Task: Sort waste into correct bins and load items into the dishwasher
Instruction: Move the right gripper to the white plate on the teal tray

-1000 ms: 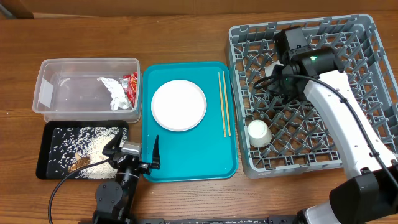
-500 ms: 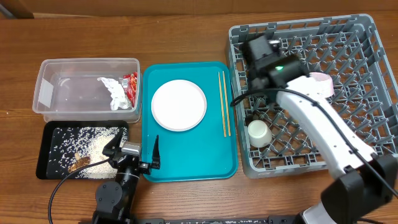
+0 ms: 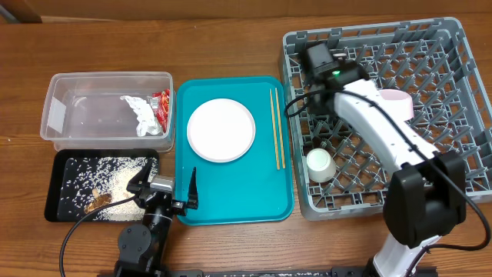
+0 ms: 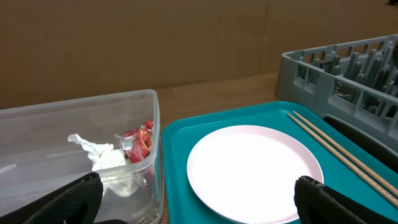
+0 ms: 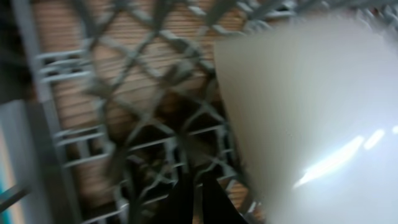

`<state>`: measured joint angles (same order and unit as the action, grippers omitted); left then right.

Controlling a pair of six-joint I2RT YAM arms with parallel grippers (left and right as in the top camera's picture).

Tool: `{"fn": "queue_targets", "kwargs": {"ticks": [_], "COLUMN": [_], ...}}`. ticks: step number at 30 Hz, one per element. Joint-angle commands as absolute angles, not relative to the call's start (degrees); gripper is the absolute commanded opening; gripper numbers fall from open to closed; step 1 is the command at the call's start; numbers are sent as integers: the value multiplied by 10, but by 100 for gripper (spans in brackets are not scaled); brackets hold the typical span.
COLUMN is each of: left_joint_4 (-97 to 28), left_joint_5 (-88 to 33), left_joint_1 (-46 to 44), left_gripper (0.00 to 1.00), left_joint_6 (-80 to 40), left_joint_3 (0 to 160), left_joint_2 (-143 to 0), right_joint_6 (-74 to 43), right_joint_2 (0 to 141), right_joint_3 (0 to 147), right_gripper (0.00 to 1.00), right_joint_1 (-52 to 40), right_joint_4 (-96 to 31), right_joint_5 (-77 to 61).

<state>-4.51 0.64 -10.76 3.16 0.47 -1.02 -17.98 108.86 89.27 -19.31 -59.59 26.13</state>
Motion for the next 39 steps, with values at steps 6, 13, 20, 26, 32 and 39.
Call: {"fn": "queue_targets", "kwargs": {"ticks": [6,13,20,26,32,39], "left_joint_4": [-45,-45,-45,-45,-45,-45], "left_joint_5": [0,0,0,0,0,0], "left_joint_1": [-109,-109,-109,-109,-109,-109], "left_gripper": [100,100,100,100,100,100], "left_joint_6": [26,26,26,26,26,26], "left_joint_3": [3,3,3,3,3,3], "left_joint_2": [-8,-8,-8,-8,-8,-8], "right_joint_6": [-191,-192,-191,-204,-217,-219], "right_joint_2": [1065,1044,1014,1025,1061,1123], "right_joint_3": [941,941,942,939,922,903], "right_gripper": [13,13,18,19,25,40], "right_joint_1": [-189,-228,-248,-249,-267,-316], "right_joint_4": [-650,-651,-634,-616,-593,-564], "right_joint_5": [235,234,176,56,-13,-52]}}
